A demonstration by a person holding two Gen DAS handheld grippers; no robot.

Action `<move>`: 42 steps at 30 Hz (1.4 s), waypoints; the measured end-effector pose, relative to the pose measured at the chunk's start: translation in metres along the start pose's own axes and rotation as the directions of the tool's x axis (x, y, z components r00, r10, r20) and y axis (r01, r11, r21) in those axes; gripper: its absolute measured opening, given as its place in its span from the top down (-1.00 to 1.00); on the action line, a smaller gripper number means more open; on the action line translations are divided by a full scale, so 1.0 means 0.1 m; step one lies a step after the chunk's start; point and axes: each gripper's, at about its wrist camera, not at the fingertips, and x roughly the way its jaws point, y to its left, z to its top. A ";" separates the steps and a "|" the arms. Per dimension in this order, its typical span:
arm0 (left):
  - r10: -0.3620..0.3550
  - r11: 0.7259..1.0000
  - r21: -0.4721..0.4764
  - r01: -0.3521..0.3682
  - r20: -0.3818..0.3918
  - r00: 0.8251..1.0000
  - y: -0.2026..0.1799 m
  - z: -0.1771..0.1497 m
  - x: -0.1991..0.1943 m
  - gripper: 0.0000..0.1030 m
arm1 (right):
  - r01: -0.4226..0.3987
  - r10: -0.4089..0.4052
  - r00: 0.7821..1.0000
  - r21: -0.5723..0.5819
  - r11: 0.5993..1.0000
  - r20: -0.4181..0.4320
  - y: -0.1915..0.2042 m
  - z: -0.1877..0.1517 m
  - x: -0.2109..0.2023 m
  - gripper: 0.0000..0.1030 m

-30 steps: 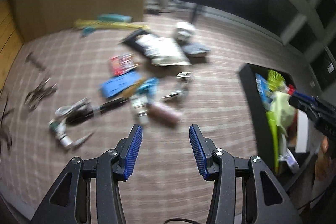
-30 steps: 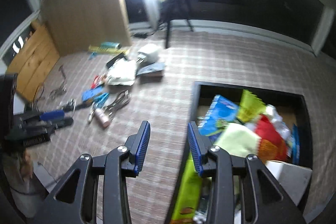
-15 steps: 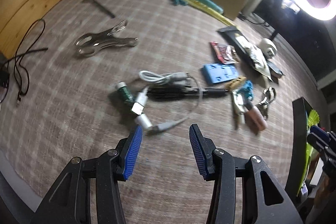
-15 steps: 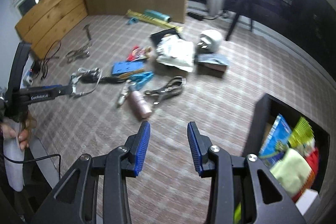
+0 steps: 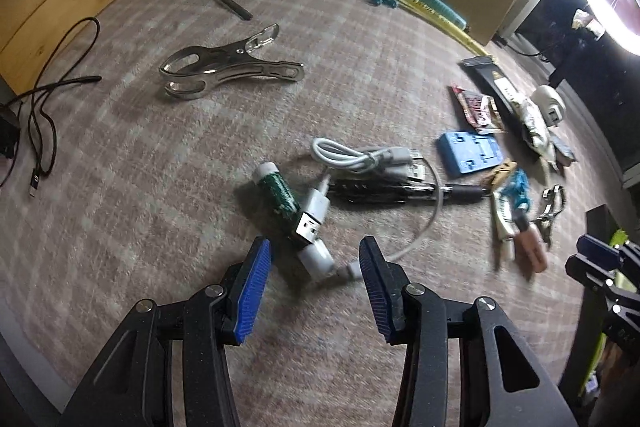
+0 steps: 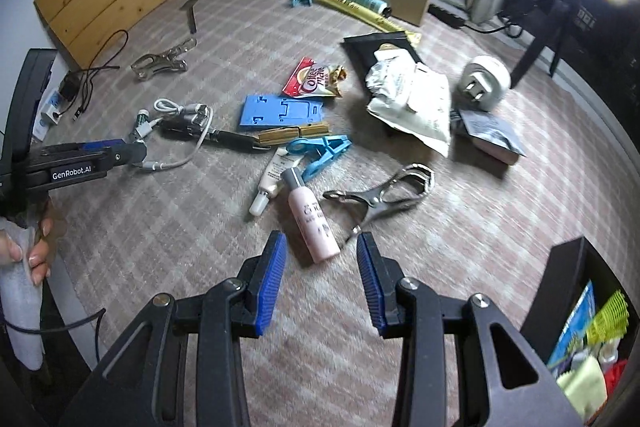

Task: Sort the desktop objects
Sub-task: 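Move both tools back over the table items, then grasp the green lip balm tube with the left tool while the right tool grasps the pink bottle, then carry the lip balm and pink bottle to the storage box and release both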

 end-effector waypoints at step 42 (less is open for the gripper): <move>-0.008 0.995 -0.095 0.013 0.051 0.999 0.59 -0.01 -0.20 0.72 | -0.088 0.090 0.995 0.072 0.993 -0.032 -0.04 -0.03 0.33 0.62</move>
